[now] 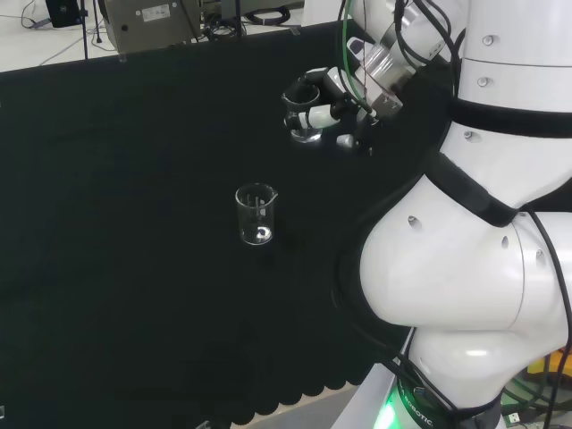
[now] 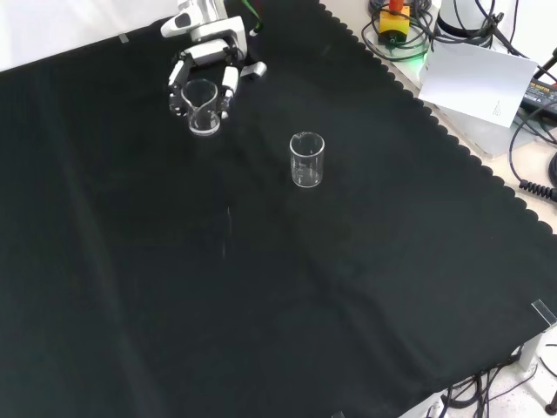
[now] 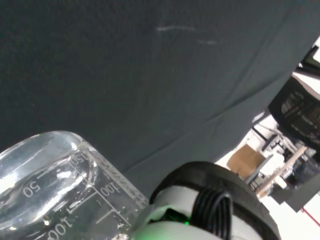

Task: Pick up the beaker on the right.

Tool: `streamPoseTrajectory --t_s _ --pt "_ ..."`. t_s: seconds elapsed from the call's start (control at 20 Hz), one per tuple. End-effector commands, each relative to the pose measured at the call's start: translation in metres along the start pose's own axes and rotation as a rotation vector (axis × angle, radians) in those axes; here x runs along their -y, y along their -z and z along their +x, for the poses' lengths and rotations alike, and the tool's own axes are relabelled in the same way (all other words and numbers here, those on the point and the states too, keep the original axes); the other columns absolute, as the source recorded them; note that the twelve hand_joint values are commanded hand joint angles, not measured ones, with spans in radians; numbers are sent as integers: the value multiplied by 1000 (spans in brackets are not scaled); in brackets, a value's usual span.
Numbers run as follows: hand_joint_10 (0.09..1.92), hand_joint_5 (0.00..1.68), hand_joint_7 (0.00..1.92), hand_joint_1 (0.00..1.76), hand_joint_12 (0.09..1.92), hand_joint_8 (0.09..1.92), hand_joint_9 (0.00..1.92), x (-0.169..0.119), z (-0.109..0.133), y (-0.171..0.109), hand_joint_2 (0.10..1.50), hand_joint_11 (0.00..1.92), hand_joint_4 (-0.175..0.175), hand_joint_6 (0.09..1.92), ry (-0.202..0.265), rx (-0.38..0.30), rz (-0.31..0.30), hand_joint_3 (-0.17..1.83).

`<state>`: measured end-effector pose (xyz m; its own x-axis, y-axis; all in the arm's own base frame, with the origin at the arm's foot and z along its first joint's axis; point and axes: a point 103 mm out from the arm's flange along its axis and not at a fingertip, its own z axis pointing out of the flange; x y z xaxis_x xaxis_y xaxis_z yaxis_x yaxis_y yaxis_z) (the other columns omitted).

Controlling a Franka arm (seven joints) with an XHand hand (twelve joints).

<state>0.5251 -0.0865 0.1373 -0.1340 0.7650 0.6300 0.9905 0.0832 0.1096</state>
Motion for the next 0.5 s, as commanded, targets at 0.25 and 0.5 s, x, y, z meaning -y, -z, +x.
streamPoseTrajectory --t_s 0.25,0.5 --pt "87 1286 1382 1537 606 476 1631 68 31 30 997 1216 -175 392 -12 78 103 -175" --pt "87 1302 1391 1537 594 461 1635 98 48 33 995 1220 -175 357 -3 104 144 -175"
